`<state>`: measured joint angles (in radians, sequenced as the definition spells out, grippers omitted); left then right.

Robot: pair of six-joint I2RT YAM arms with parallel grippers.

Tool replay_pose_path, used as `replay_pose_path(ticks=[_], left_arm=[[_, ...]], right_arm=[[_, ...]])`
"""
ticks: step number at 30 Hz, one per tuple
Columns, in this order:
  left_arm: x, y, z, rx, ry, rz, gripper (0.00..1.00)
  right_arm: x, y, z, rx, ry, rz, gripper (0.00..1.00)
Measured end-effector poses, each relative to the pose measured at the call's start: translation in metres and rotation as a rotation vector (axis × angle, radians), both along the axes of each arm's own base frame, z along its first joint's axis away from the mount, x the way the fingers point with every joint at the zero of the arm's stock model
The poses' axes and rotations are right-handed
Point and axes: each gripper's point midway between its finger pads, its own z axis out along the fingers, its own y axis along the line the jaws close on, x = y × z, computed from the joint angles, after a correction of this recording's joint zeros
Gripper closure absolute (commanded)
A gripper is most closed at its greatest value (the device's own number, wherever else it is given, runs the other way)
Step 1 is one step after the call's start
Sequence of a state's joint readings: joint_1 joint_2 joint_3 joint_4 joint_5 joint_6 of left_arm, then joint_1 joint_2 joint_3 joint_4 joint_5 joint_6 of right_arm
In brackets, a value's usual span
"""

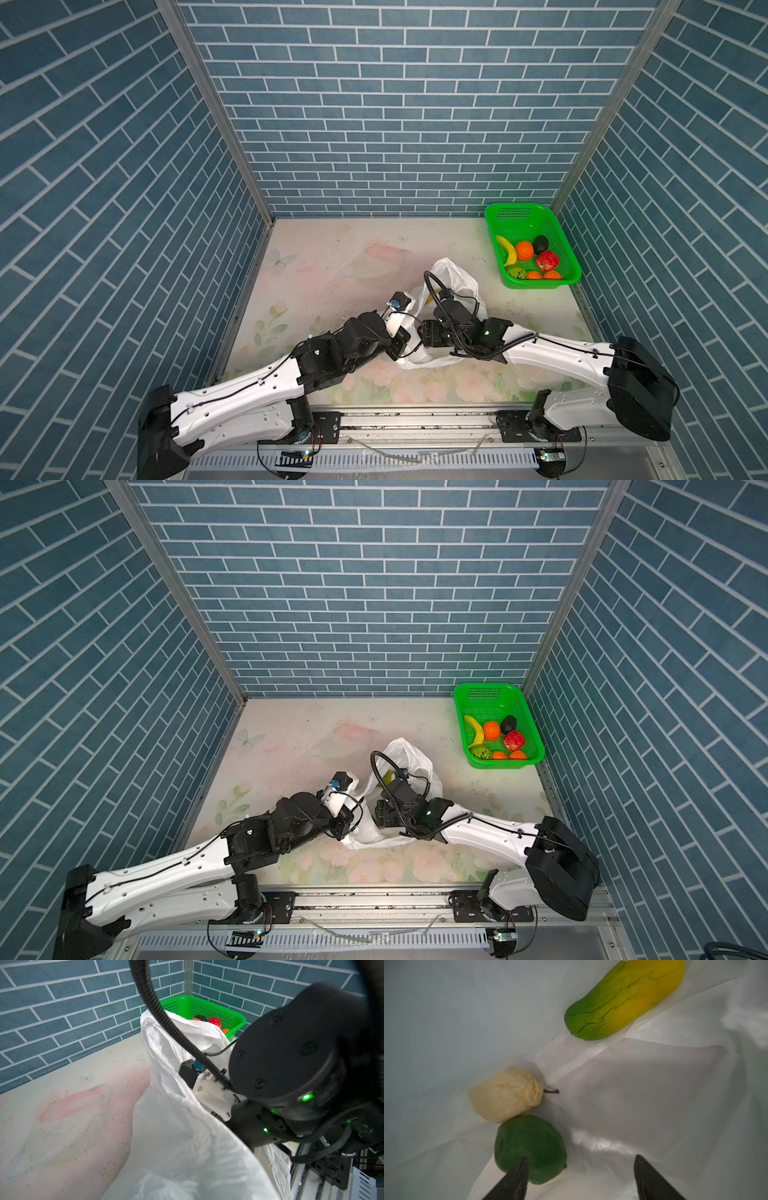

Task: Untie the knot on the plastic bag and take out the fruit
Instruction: 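Move the right gripper back into the bag above the green lime, then close the right gripper on the green-yellow papaya inside the bag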

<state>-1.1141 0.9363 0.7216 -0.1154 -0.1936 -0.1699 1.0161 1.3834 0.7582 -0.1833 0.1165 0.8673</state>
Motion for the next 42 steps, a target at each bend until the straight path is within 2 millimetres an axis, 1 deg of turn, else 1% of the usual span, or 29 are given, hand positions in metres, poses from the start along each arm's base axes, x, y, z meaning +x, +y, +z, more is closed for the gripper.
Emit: replay_pose_path(ticks=[5, 8, 11, 14, 16, 18, 21, 24, 27, 31, 34, 38, 42], left_arm=[[0.001, -0.004, 0.002, -0.003, -0.002, -0.006, 1.0], [0.0, -0.005, 0.001, -0.003, 0.003, -0.015, 1.0], [-0.003, -0.007, 0.001, -0.005, 0.01, -0.03, 1.0], [-0.005, -0.008, 0.0, -0.009, 0.019, -0.045, 1.0], [-0.007, -0.008, 0.001, -0.013, 0.025, -0.053, 1.0], [-0.009, -0.007, 0.001, -0.017, 0.028, -0.055, 1.0], [-0.01, -0.004, 0.001, -0.018, 0.033, -0.054, 1.0], [-0.011, -0.001, -0.003, -0.011, 0.041, -0.052, 1.0], [-0.012, -0.001, -0.006, -0.008, 0.049, -0.049, 1.0], [-0.013, 0.002, -0.02, 0.016, 0.066, -0.047, 1.0], [-0.013, 0.001, -0.023, 0.023, 0.071, -0.05, 1.0], [-0.014, 0.0, -0.024, 0.026, 0.076, -0.057, 1.0], [-0.015, -0.001, -0.025, 0.026, 0.079, -0.061, 1.0]], right_arm=[[0.008, 0.011, -0.021, 0.012, 0.037, -0.014, 0.21], [0.024, 0.018, -0.026, 0.073, 0.05, -0.064, 0.21], [0.048, 0.025, -0.024, 0.148, 0.049, -0.132, 0.21], [0.076, 0.036, -0.014, 0.239, 0.022, -0.194, 0.21], [0.094, 0.038, -0.007, 0.289, -0.008, -0.246, 0.19], [0.107, 0.035, -0.003, 0.308, -0.037, -0.305, 0.19], [0.121, 0.022, -0.001, 0.318, -0.058, -0.398, 0.19], [0.129, 0.017, -0.005, 0.314, -0.05, -0.443, 0.19], [0.135, 0.02, -0.008, 0.312, -0.038, -0.465, 0.19], [0.137, 0.02, -0.011, 0.322, -0.021, -0.496, 0.19], [0.14, 0.019, -0.016, 0.311, -0.01, -0.521, 0.2], [0.147, 0.022, -0.02, 0.296, 0.0, -0.556, 0.25], [0.148, 0.018, -0.032, 0.281, 0.02, -0.595, 0.32]])
